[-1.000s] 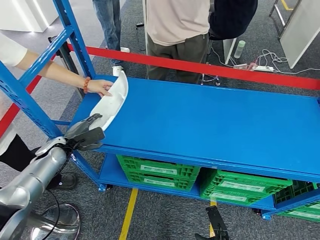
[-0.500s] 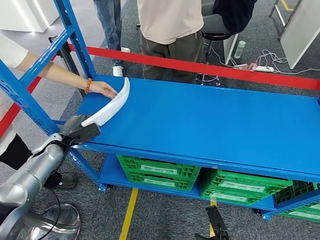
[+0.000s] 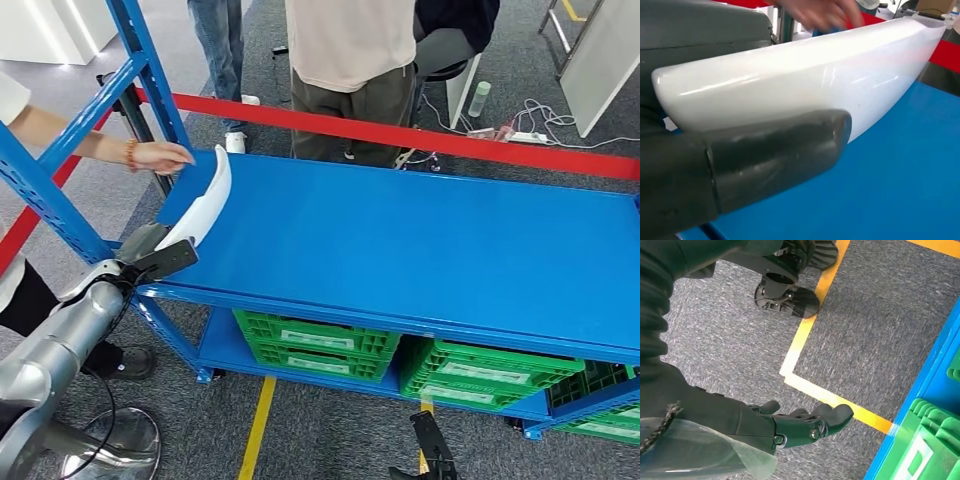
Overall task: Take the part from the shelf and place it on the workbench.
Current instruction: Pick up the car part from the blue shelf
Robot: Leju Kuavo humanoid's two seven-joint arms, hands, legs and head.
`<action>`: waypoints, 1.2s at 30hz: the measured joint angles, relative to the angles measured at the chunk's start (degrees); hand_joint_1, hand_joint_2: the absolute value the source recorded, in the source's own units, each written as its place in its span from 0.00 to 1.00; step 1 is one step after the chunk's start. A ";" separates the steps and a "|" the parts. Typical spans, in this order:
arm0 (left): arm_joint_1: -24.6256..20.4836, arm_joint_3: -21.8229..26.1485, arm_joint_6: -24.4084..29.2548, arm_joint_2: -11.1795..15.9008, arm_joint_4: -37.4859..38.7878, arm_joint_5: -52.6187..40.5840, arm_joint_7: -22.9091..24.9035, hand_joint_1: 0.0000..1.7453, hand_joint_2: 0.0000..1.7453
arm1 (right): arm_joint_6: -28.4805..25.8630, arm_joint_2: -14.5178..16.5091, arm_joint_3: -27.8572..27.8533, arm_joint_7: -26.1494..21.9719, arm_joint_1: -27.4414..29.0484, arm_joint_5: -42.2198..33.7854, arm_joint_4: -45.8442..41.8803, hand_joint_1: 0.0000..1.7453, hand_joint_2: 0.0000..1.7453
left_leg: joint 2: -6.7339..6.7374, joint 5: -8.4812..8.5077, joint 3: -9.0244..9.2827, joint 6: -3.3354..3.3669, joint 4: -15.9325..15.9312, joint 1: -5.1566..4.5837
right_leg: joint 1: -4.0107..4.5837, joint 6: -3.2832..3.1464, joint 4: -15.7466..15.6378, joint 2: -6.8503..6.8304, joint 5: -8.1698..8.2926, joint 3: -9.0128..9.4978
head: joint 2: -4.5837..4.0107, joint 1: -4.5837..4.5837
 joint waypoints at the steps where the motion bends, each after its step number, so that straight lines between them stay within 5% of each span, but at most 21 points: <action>1: -0.01 0.01 -0.03 0.01 -0.05 0.01 -0.12 1.00 0.00 | 0.01 0.00 0.02 0.00 0.00 0.00 0.00 0.00 1.00 | 0.00 0.00 0.00 0.00 0.00 0.00 | 0.00 0.00 0.00 0.00 0.00 0.00 | 0.00 0.00; 13: 0.34 0.75 0.06 0.06 -1.98 2.69 -2.80 1.00 0.00 | 0.23 0.00 0.09 -0.01 -0.03 0.01 0.00 0.00 1.00 | 0.00 0.00 -0.03 0.00 0.00 0.00 | 0.00 0.00 0.00 0.00 0.00 -0.03 | -0.02 0.00; 24: 4.02 7.78 -1.11 -1.46 -8.52 14.10 -8.08 1.00 0.00 | 0.27 0.00 0.09 -0.49 -0.01 -0.30 0.00 0.00 1.00 | 0.02 -0.02 -0.08 0.00 0.00 0.00 | 0.00 -0.01 0.00 0.04 -0.01 -0.12 | -0.01 0.00; 36: 5.24 10.31 -1.25 -2.16 -11.32 14.63 -8.38 1.00 0.00 | 0.26 0.00 0.11 -0.50 -0.01 -0.33 0.00 0.00 1.00 | 0.02 -0.02 -0.10 0.00 0.00 0.00 | 0.00 -0.01 0.00 0.02 -0.01 -0.12 | -0.01 0.00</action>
